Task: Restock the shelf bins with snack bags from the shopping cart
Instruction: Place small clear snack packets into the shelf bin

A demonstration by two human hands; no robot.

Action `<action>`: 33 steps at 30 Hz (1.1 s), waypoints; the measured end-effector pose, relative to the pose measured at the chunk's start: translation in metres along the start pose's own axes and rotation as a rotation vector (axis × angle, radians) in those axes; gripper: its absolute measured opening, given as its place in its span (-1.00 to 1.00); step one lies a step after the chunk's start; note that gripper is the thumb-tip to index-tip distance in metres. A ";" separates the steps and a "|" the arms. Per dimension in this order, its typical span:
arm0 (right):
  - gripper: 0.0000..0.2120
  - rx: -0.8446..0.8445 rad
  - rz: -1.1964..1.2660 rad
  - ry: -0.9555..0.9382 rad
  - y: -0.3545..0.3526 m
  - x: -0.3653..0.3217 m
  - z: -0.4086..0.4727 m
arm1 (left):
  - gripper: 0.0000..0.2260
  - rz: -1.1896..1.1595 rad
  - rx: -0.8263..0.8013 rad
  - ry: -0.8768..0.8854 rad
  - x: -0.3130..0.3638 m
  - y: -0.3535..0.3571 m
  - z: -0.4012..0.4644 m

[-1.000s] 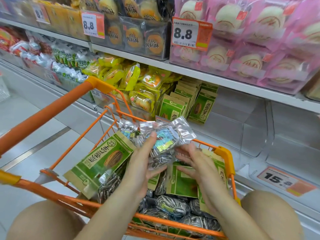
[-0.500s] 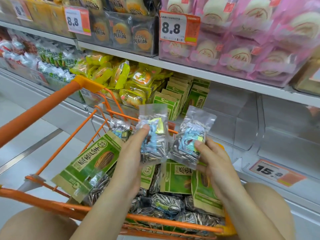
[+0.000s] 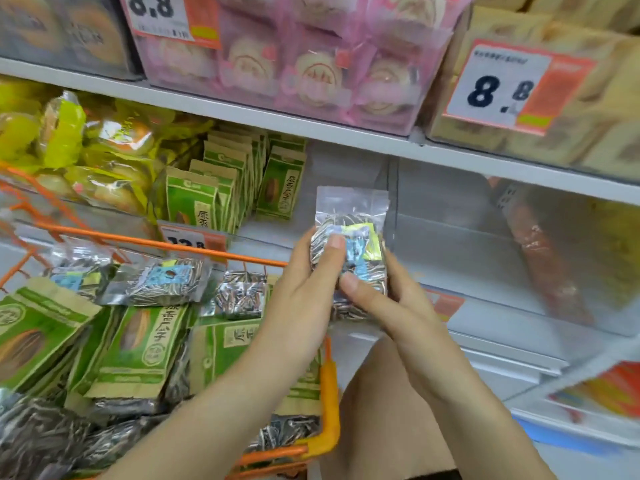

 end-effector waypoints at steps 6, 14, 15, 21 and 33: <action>-0.64 0.125 -0.004 0.180 -0.106 0.010 -0.008 | -0.67 0.444 -0.122 0.080 -0.008 0.041 0.050; -0.62 0.321 -0.169 0.364 -0.216 0.041 0.008 | -0.43 1.174 -0.177 0.130 -0.057 0.064 0.107; -0.62 0.338 -0.228 0.371 -0.229 0.043 0.013 | -0.39 1.130 -0.174 0.134 -0.058 0.066 0.106; -0.61 0.220 -0.683 0.367 -0.254 0.056 0.078 | -0.48 1.310 -0.029 0.278 -0.049 0.067 0.105; -0.22 -0.024 -0.911 0.290 -0.227 0.104 0.195 | -0.96 1.231 -0.044 0.448 -0.050 0.082 0.100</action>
Point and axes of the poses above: each hand's wrist, its own z-axis towards the middle knuckle, its own y-axis out of the palm, x = y × z, the point moved 9 cm from there along z, towards the middle knuckle, and after that the axes turned 3 degrees about -z, right-handed, at the moved point
